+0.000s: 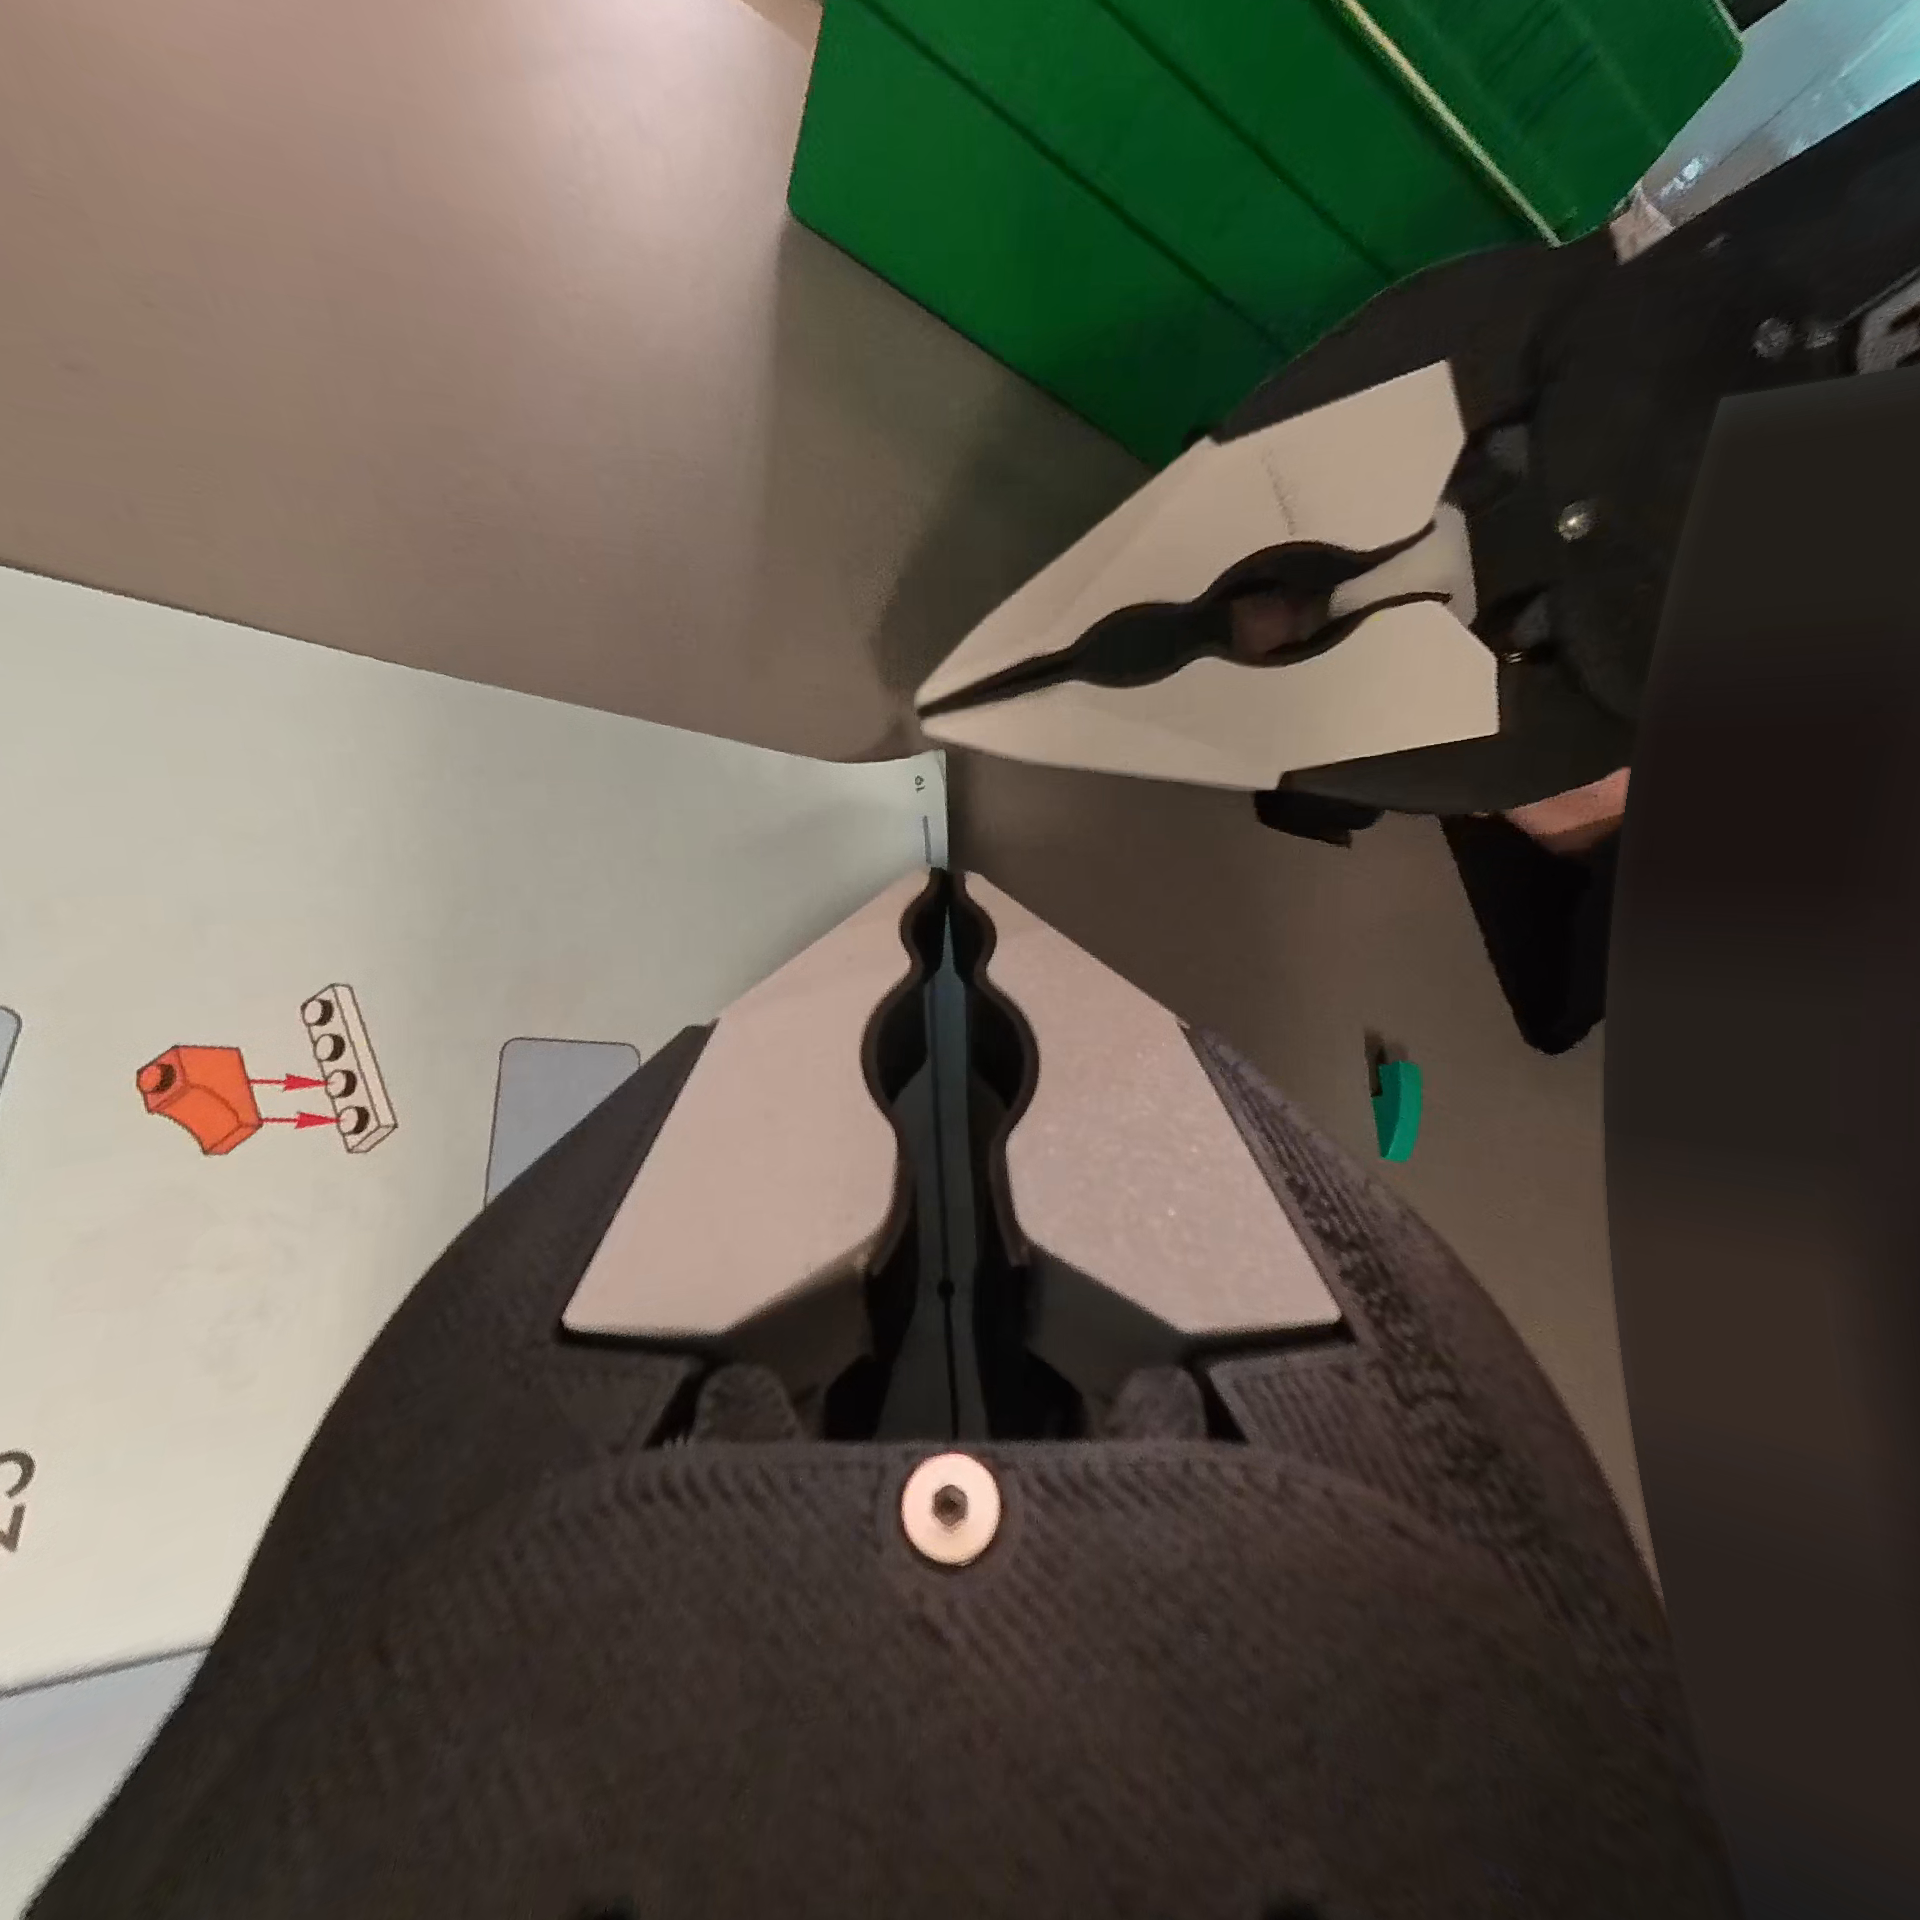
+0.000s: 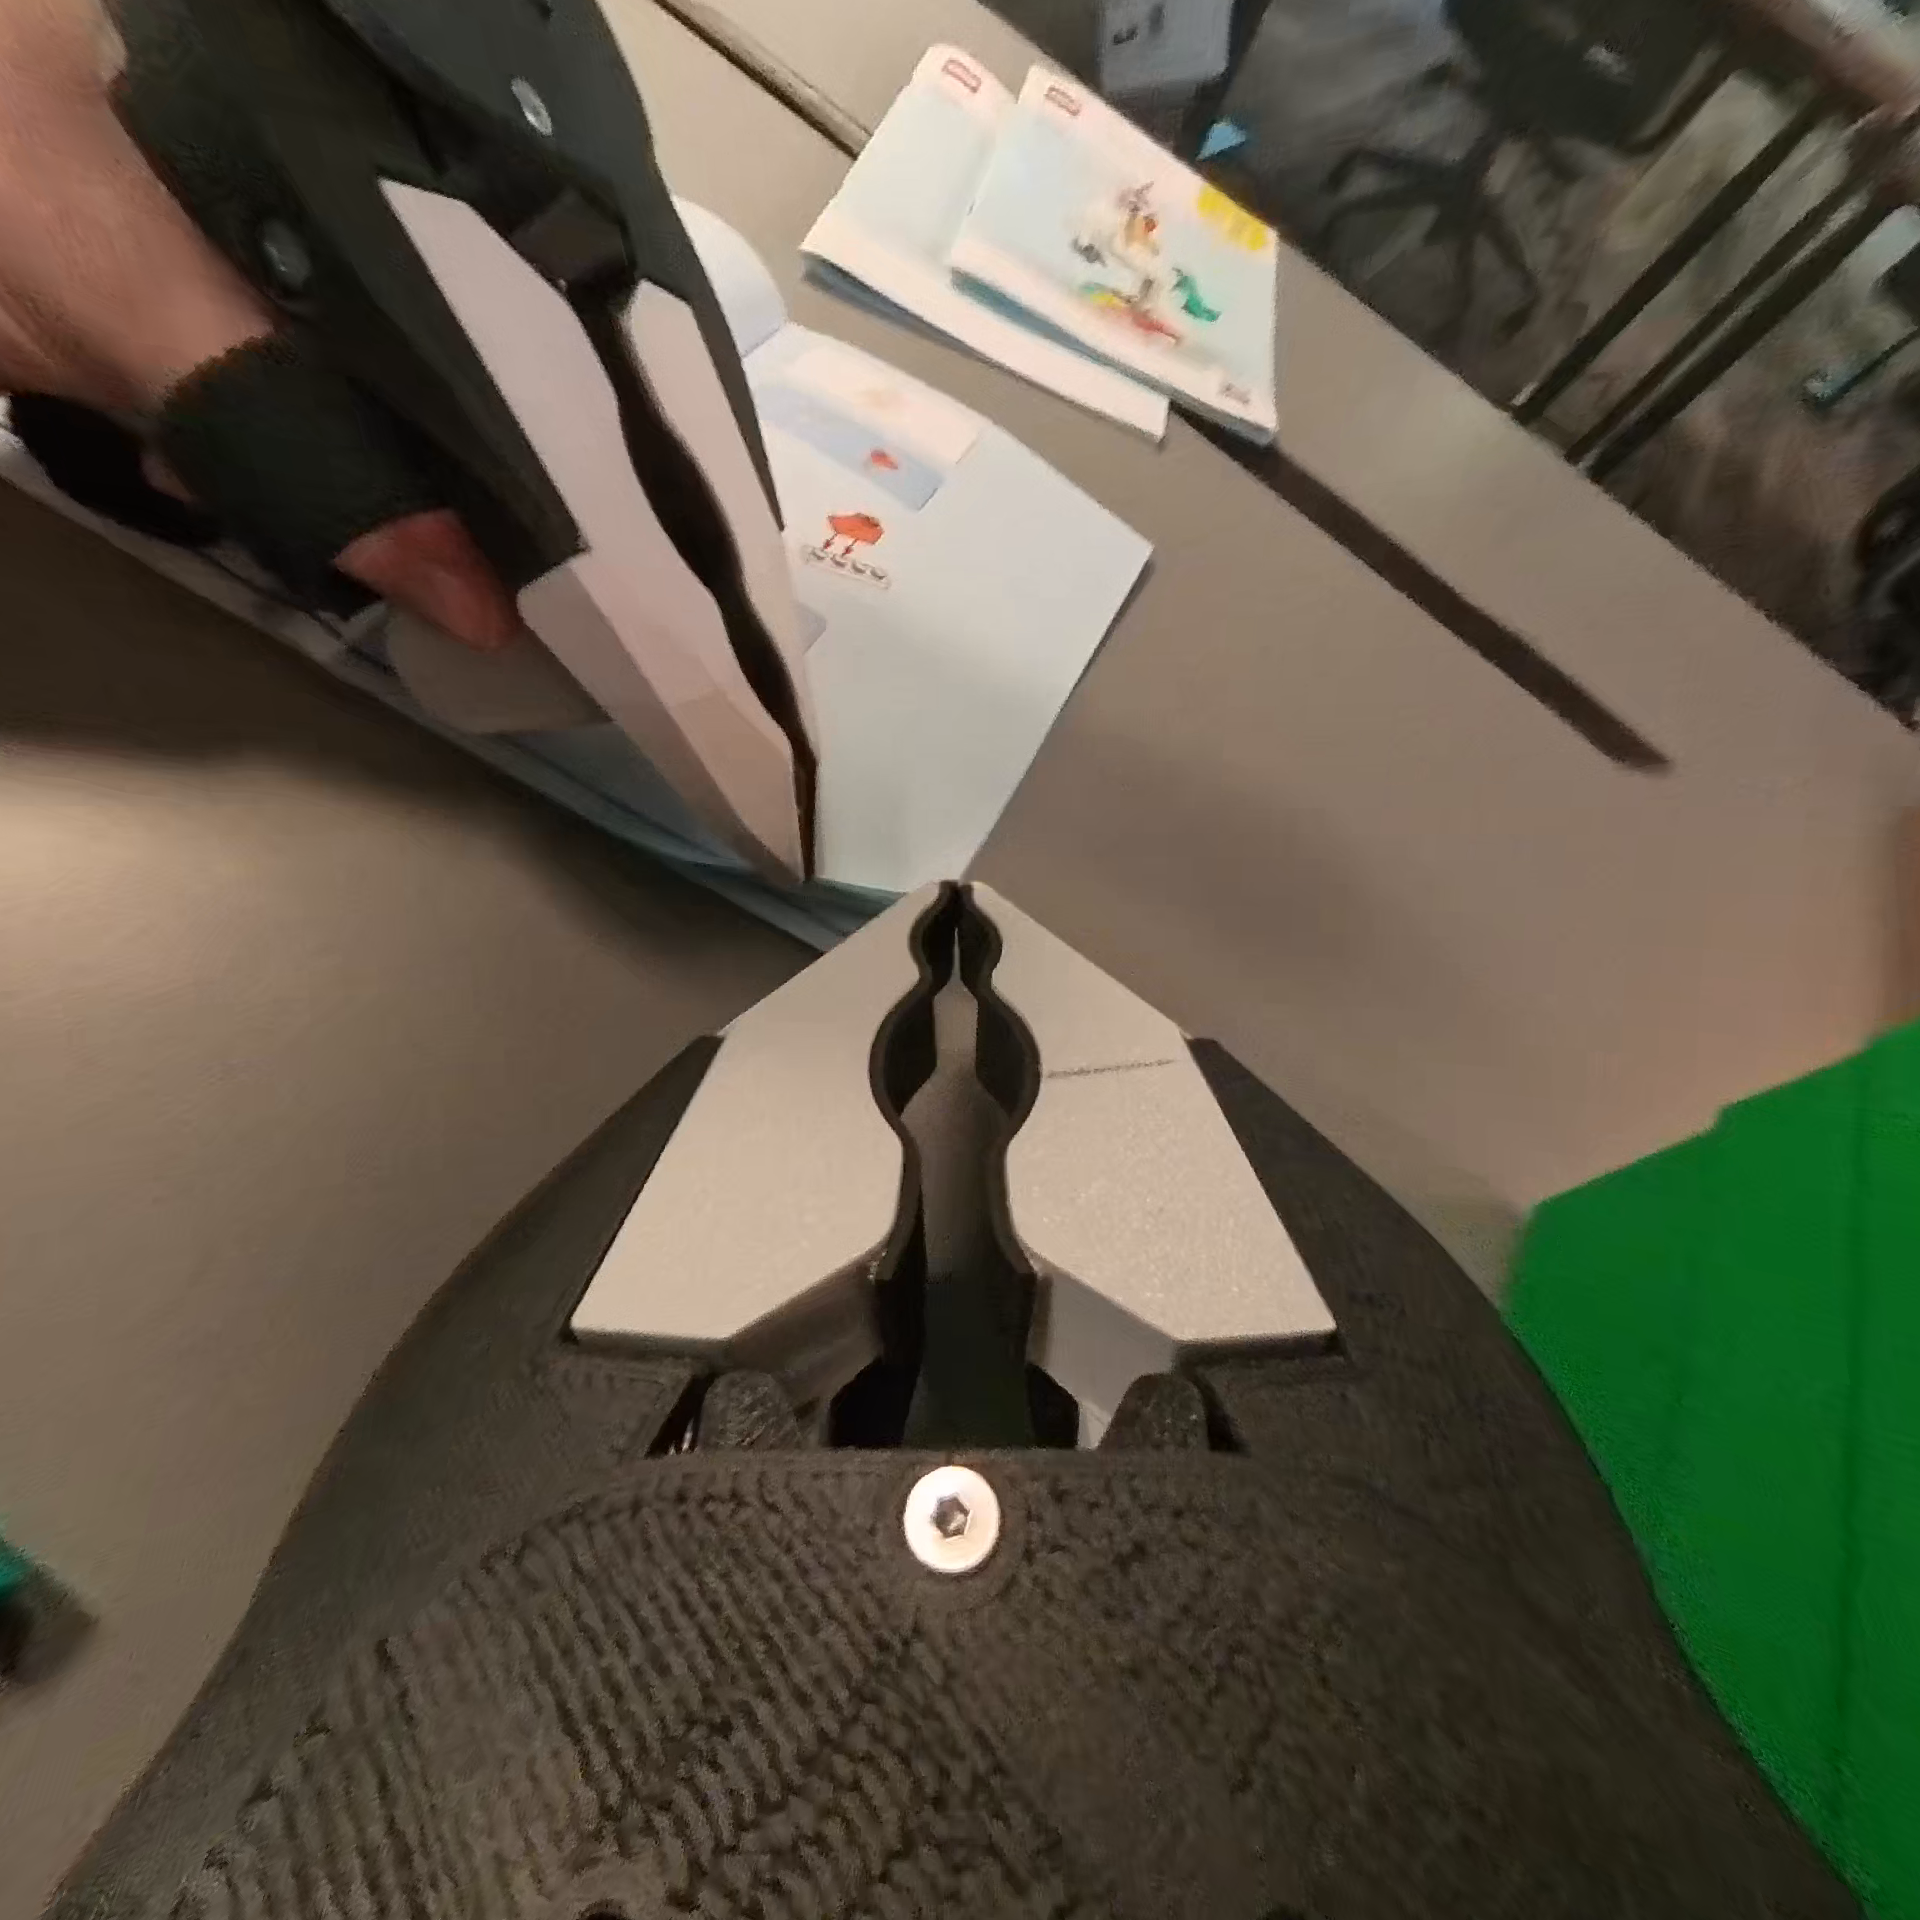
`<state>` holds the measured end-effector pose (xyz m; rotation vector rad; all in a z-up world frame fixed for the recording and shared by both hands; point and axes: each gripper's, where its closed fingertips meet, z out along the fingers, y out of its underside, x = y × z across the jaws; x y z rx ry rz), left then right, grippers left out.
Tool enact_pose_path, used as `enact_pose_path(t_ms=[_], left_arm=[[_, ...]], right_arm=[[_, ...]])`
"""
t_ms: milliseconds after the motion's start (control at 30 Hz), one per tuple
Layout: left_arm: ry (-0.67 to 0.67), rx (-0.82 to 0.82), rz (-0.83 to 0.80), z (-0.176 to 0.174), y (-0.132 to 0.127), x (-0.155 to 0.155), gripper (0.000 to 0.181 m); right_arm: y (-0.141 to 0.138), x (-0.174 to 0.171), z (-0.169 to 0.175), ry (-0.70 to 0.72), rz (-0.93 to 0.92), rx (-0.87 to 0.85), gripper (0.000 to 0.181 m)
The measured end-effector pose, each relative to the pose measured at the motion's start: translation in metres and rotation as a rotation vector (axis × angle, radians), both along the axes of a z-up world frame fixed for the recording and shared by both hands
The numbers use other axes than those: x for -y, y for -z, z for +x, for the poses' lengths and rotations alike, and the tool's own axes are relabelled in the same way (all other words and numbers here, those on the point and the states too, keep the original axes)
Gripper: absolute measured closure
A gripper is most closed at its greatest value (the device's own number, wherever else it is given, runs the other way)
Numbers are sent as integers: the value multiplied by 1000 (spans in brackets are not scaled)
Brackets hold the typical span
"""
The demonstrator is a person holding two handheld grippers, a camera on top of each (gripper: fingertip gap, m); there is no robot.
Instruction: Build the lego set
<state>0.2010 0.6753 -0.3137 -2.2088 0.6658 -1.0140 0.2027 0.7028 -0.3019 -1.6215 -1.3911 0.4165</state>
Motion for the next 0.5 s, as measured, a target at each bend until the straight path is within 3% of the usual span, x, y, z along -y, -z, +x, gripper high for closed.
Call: enact_pose_path(t_ms=[500], left_arm=[[-2, 7, -8, -1, 0, 0, 181]], right_arm=[[12, 6, 1, -33, -50, 65, 181]])
